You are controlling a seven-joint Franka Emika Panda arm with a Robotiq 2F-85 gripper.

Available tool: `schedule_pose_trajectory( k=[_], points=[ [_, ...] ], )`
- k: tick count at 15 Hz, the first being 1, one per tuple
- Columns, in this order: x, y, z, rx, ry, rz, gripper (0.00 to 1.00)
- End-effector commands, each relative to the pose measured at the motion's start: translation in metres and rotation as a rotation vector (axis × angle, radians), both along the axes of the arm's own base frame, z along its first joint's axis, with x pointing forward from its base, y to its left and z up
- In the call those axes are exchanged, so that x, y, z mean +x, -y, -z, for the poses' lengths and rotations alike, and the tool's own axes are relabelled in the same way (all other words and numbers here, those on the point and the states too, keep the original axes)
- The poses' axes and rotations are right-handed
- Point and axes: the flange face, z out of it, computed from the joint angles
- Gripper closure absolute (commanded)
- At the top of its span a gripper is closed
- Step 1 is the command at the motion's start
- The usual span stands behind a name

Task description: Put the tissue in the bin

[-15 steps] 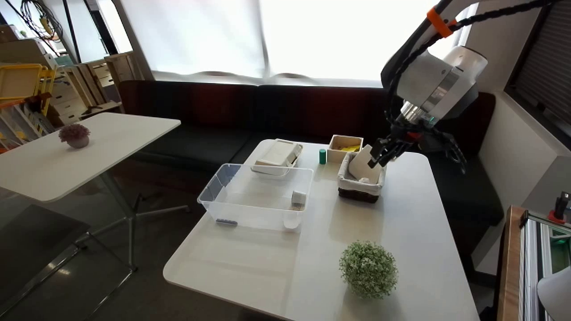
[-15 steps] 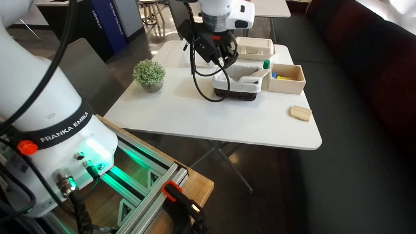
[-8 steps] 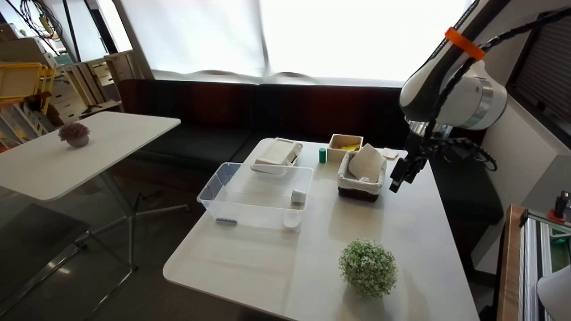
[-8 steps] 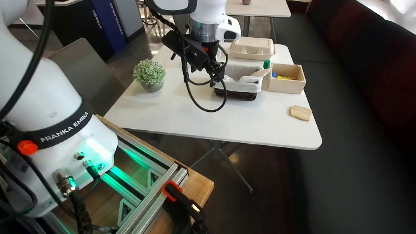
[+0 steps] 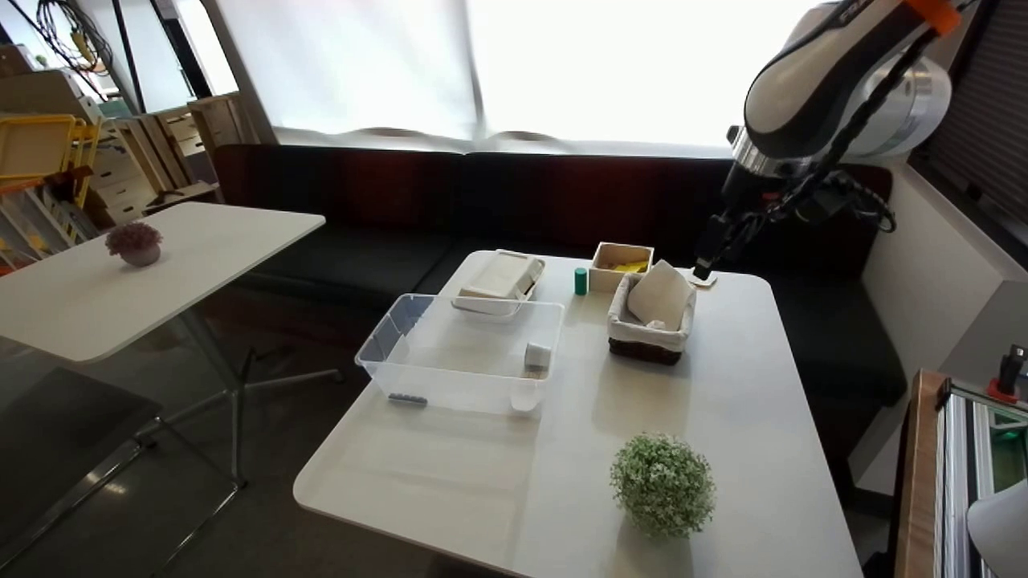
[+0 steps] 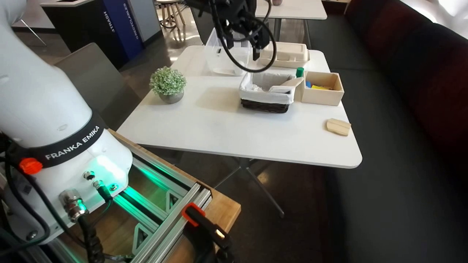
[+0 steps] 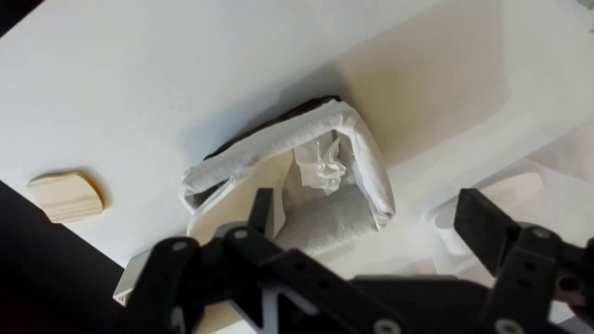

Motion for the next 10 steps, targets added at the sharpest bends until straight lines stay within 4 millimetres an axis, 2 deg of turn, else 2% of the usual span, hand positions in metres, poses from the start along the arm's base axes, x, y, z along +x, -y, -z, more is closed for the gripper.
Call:
schedule_pose_trajectory(
  k=[1, 2, 4, 5, 7, 10],
  points=[
    [-0.030, -0.026, -0.047, 0.004, 0.031, 0.025, 0.00],
    [-0.018, -0.023, -0.079, -0.027, 0.024, 0.029, 0.00],
    [-0.026, -0.036, -0.115, -0.049, 0.086, -0.044, 0.00],
    [-0.012, -0.023, -0.081, -0.018, 0.052, -0.010, 0.00],
    [-0.017, -0.031, -0.112, -0.042, 0.090, -0.028, 0.00],
    [-0.022, -0.034, -0.119, -0.053, 0.103, -0.032, 0.00]
  ],
)
